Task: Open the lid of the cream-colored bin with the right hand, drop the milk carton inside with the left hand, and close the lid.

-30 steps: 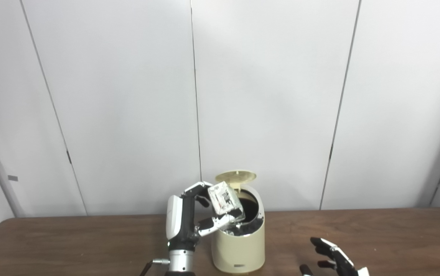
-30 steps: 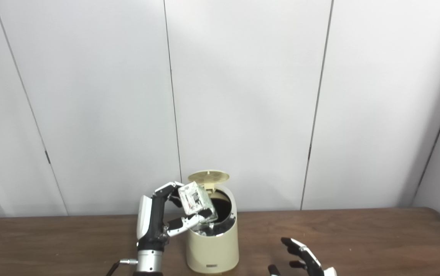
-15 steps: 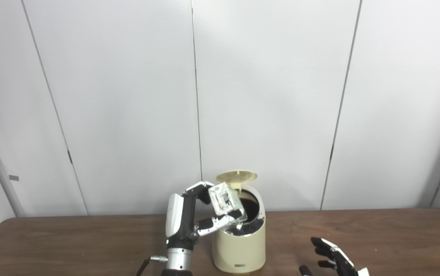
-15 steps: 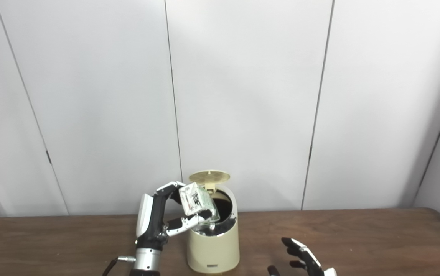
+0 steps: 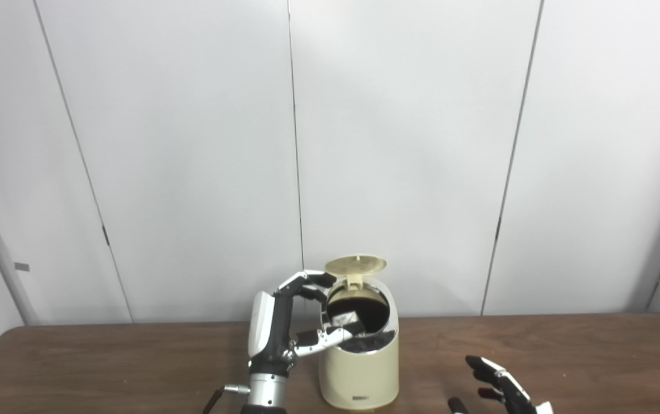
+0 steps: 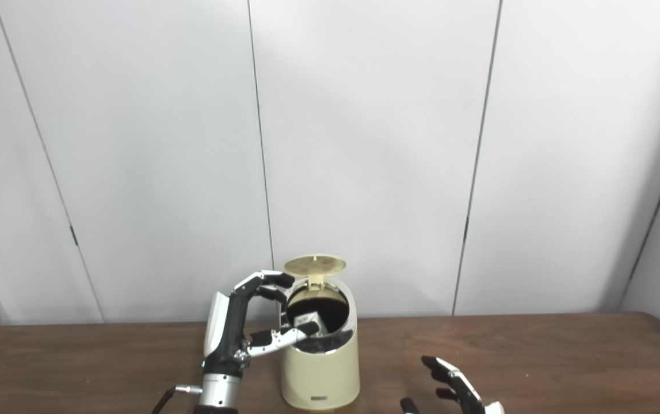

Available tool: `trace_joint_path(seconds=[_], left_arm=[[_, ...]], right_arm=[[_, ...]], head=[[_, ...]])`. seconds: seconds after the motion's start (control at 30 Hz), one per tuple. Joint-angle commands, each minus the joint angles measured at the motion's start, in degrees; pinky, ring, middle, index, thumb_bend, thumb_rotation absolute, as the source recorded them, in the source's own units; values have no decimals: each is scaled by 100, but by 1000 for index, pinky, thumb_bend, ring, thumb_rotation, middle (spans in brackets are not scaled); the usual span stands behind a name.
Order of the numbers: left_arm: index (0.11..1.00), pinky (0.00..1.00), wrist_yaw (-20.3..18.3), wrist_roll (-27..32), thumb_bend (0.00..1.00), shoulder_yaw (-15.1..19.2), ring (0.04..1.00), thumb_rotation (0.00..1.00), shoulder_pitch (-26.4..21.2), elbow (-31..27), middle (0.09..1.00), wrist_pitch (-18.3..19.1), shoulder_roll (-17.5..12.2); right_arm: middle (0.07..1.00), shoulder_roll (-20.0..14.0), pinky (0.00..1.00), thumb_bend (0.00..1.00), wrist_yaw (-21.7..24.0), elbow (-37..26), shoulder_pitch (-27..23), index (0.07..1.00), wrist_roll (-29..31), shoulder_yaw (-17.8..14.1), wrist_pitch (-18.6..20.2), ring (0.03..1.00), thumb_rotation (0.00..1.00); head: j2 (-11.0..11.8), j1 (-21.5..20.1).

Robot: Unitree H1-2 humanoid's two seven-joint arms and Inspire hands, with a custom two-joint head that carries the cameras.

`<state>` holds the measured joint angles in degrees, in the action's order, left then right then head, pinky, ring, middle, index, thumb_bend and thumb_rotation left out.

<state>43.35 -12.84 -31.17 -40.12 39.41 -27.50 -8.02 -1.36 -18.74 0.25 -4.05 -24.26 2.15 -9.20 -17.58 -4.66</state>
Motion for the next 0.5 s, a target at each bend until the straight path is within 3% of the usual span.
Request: trace_joint_path(seconds=[0.0,0.17,0.37,0.43,0.47], left_arm=[[646,601,-138,24,1000,23,614,349,-119,-106,633,58,-26],[680,634,-139,-23,1000,11,635,472,-120,-76,660,58,-34],[649,607,-254,191,979,142,606,430,0,-330,613,58,-27],[585,532,-352,383,777,268,539,428,134,-661,539,58,-13],[541,479,-333,392,639,299,489,469,224,-879,491,58,-32]], right_arm=[[792,118,692,216,-105,245,366,757,-64,90,-220,781,267],[790,112,691,221,-88,224,372,762,-78,90,-165,778,245],[788,111,686,222,-108,290,348,758,-41,79,-232,776,249],[772,108,638,227,-128,353,321,744,88,50,-430,748,240],[741,104,567,228,-161,385,296,732,157,38,-621,696,235]], head=[[0,0],[0,4],[9,3],[22,64],[29,75]])
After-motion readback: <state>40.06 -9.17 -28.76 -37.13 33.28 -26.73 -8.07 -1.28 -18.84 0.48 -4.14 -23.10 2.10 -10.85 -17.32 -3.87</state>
